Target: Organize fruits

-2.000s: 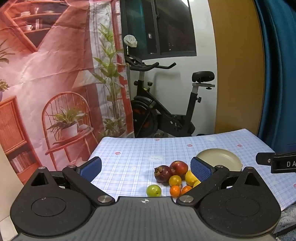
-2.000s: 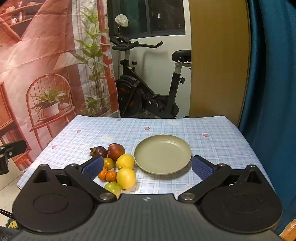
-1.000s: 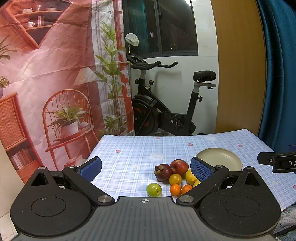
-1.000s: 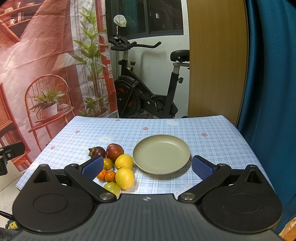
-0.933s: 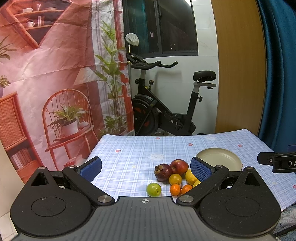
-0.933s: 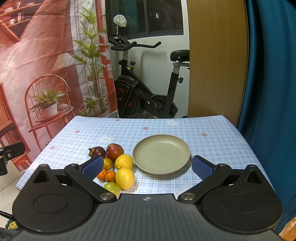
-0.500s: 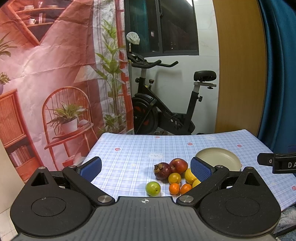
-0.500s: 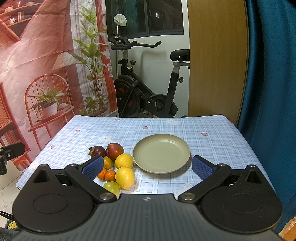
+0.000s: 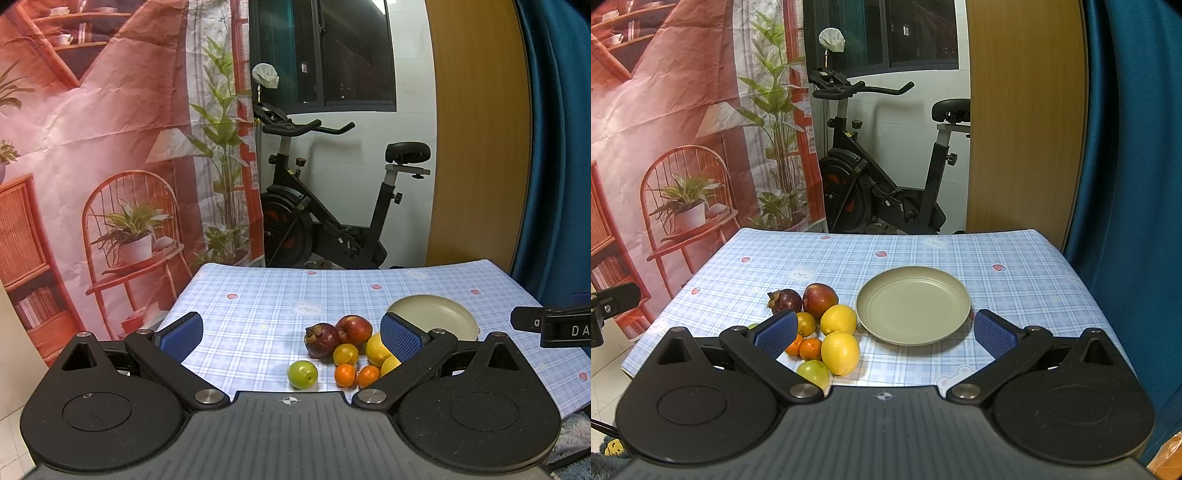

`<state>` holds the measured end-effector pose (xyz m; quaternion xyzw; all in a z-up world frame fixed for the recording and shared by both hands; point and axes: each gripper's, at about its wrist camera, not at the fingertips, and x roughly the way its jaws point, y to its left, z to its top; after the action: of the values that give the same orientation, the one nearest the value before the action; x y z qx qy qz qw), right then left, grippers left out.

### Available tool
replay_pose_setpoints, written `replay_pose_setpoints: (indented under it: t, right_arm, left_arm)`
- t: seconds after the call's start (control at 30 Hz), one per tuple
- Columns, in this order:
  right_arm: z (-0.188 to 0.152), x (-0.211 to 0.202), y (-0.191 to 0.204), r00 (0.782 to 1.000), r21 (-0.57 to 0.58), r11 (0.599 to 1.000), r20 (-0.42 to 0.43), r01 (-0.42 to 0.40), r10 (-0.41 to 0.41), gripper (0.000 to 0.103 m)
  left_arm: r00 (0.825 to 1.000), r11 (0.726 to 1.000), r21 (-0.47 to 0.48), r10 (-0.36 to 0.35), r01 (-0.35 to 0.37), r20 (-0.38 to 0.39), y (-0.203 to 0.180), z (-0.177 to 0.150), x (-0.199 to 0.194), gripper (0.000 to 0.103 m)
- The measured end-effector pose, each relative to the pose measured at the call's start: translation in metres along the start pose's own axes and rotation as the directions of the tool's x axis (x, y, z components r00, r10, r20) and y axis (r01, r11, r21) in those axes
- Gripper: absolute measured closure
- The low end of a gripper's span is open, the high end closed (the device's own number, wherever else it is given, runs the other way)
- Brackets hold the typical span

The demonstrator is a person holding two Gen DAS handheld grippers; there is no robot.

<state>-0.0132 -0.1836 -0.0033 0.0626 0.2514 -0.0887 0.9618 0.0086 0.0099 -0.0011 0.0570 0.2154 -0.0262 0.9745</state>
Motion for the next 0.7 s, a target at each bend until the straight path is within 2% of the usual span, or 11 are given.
replay_pose_setpoints:
  t: [0.7]
  right_arm:
    - [-0.0013, 0.0015, 0.0014, 1.000, -0.002, 1.000, 0.000, 0.001, -0.001, 0.000]
  left_arm:
    - [1.000, 1.000, -0.003, -0.001, 0.001, -0.003, 0.0004, -0.0009, 0.0016, 0.000]
